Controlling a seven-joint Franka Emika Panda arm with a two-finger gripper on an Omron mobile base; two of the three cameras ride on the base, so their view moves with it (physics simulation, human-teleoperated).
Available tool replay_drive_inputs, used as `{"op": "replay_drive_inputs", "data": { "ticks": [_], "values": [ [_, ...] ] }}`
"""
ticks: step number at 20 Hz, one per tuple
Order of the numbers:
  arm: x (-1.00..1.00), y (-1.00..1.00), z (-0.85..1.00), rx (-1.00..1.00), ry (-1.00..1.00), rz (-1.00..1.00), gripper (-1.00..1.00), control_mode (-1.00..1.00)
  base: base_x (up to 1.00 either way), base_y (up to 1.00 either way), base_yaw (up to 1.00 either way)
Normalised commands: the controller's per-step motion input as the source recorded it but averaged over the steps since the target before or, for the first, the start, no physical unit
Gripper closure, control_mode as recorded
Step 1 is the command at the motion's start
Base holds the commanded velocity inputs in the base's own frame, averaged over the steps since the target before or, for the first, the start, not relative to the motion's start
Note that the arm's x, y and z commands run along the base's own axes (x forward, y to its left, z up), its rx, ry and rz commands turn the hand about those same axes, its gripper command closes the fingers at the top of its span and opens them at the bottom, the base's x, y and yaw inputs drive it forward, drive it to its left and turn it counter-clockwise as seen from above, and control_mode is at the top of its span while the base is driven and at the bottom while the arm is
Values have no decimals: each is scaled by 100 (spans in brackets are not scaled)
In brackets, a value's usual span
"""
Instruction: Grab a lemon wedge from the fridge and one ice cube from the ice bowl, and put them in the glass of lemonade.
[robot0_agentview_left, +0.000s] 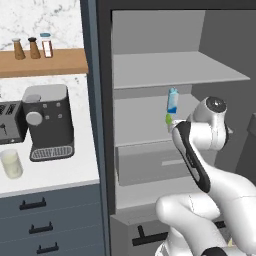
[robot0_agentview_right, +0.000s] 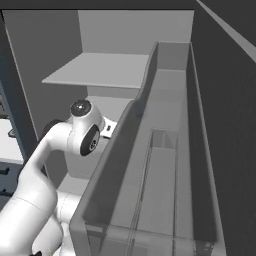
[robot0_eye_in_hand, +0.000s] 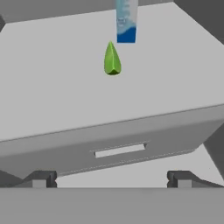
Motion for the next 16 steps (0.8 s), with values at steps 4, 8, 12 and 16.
{"op": "replay_drive_inputs", "data": {
  "ticks": [4,8,12,16],
  "values": [
    [30,0,-10,0,0,0,-100,-100,0,0,0],
    [68,-11,2,0,3,3,-100,-100,0,0,0],
    [70,-30,24,0,7,4,-100,-100,0,0,0],
    [68,-37,0,0,2,4,-100,-100,0,0,0]
  ]
}}
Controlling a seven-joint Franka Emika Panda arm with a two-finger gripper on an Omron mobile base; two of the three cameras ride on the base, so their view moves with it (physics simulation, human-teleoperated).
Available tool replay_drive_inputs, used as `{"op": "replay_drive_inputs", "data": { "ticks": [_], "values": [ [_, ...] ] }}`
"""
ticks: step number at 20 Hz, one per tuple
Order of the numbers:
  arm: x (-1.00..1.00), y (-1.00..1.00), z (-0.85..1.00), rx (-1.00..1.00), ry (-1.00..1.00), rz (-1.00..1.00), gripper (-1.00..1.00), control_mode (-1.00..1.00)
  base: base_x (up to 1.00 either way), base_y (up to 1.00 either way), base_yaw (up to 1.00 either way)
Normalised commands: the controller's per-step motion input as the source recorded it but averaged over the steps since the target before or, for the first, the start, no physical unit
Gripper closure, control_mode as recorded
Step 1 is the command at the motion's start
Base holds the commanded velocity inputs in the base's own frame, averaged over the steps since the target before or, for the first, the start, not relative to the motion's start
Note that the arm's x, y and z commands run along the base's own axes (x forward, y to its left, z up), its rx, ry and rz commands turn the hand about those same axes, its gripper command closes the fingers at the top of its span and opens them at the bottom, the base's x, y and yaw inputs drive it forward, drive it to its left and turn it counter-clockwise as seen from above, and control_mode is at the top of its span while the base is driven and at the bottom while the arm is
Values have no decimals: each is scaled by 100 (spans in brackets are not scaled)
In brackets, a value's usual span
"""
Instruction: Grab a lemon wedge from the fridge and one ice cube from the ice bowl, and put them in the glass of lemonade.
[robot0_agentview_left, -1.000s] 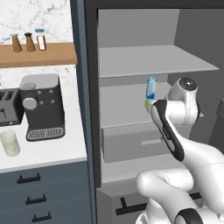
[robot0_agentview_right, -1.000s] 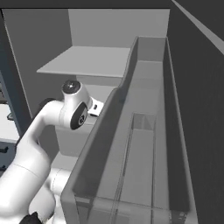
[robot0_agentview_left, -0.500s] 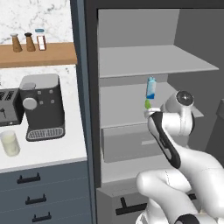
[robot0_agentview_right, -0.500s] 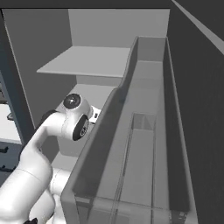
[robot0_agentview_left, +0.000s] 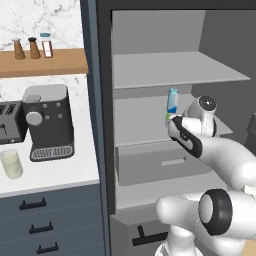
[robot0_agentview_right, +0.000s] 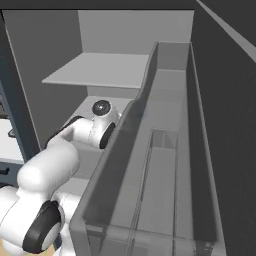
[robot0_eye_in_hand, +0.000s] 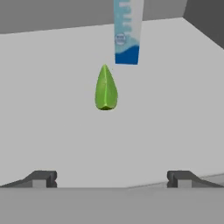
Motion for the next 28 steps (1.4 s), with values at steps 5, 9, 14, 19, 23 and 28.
{"op": "replay_drive_inputs", "data": {
  "ticks": [5,9,14,19,23,28],
  "values": [
    [50,-24,0,0,4,4,-100,-100,0,0,0],
    [23,-1,-17,0,3,3,-100,-100,0,0,0],
    [26,0,-4,0,0,4,-100,-100,0,0,0],
    [19,10,-2,0,0,1,-100,-100,0,0,0],
    [16,19,-25,0,1,0,-100,-100,0,0,0],
    [20,14,-19,0,1,0,-100,-100,0,0,0]
  ]
}}
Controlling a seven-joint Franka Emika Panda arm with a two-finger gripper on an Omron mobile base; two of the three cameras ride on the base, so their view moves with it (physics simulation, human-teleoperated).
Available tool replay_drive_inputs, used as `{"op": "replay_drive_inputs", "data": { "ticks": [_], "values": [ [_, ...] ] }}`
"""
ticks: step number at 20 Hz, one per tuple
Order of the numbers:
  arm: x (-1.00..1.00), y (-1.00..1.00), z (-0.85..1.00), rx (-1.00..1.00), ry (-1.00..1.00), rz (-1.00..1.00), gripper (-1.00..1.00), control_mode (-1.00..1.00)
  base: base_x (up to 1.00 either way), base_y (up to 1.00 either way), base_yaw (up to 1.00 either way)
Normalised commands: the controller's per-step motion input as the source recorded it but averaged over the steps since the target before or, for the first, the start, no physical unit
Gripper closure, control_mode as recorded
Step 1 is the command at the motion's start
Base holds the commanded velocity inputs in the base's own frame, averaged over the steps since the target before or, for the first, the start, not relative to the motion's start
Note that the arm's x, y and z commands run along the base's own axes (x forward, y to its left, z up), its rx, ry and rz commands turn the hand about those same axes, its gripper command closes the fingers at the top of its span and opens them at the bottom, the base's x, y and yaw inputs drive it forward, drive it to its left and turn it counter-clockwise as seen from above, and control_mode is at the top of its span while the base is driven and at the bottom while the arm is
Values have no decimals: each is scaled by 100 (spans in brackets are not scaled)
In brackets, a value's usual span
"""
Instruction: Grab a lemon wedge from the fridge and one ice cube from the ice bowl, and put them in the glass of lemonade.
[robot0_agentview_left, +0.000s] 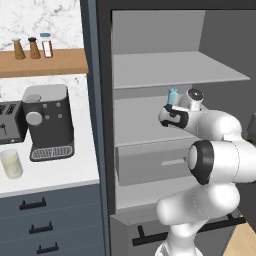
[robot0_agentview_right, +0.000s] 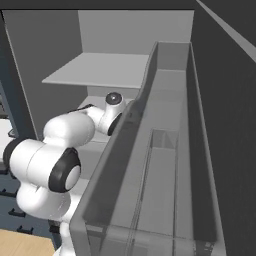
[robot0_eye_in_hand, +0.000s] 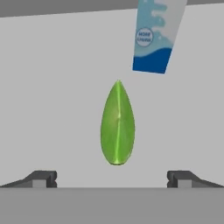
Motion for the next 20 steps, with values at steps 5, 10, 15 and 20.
{"op": "replay_drive_inputs", "data": {
  "ticks": [5,10,15,20],
  "values": [
    [30,0,-6,0,2,0,-100,-100,0,0,0],
    [23,-4,-1,0,5,0,-100,-100,0,0,0],
    [4,-6,-10,0,6,0,-100,-100,0,0,0],
    [2,-1,-12,0,3,0,-100,-100,0,0,0]
  ]
}}
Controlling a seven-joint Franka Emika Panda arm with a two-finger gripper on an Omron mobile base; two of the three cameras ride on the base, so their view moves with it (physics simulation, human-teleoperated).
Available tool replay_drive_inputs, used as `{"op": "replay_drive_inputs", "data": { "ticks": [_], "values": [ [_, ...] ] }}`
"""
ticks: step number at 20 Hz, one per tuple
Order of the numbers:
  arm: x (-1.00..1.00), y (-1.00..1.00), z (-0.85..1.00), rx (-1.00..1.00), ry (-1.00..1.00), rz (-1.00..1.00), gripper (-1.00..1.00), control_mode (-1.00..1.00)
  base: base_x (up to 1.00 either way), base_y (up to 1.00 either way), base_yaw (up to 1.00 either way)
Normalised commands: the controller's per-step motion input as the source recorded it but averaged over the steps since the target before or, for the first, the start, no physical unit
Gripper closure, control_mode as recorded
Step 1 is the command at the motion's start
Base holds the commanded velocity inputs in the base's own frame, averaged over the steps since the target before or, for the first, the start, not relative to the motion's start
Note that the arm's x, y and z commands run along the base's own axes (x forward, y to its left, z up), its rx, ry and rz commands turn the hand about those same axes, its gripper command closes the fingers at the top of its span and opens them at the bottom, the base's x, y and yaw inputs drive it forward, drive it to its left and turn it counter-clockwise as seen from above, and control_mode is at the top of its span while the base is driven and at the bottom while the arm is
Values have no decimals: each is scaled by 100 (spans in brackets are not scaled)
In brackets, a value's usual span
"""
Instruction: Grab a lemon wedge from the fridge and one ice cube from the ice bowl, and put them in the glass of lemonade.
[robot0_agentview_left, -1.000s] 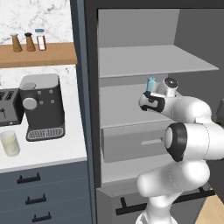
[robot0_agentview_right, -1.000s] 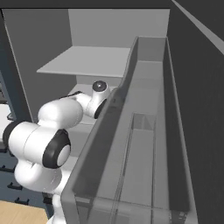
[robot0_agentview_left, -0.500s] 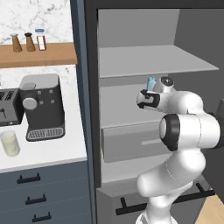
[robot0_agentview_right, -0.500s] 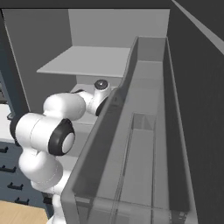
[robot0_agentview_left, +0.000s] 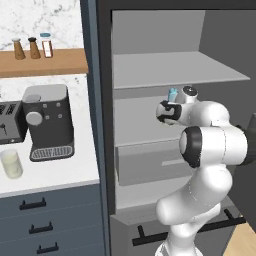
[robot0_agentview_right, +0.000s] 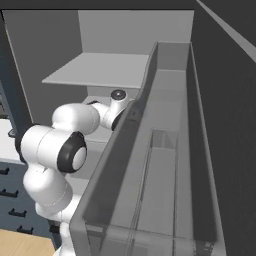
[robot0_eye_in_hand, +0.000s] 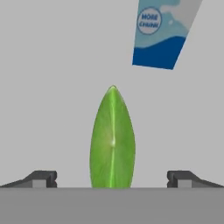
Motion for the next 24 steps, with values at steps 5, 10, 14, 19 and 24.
{"op": "replay_drive_inputs", "data": {
  "ticks": [5,10,14,19,24],
  "values": [
    [21,0,-9,0,0,0,-100,-100,0,0,0],
    [24,0,-4,0,0,0,-100,-100,0,0,0],
    [1,0,-9,0,3,0,-100,-100,0,0,0],
    [0,0,-33,0,1,0,-100,-100,0,0,0],
    [0,0,-21,0,2,0,-100,-100,0,0,0]
  ]
}}
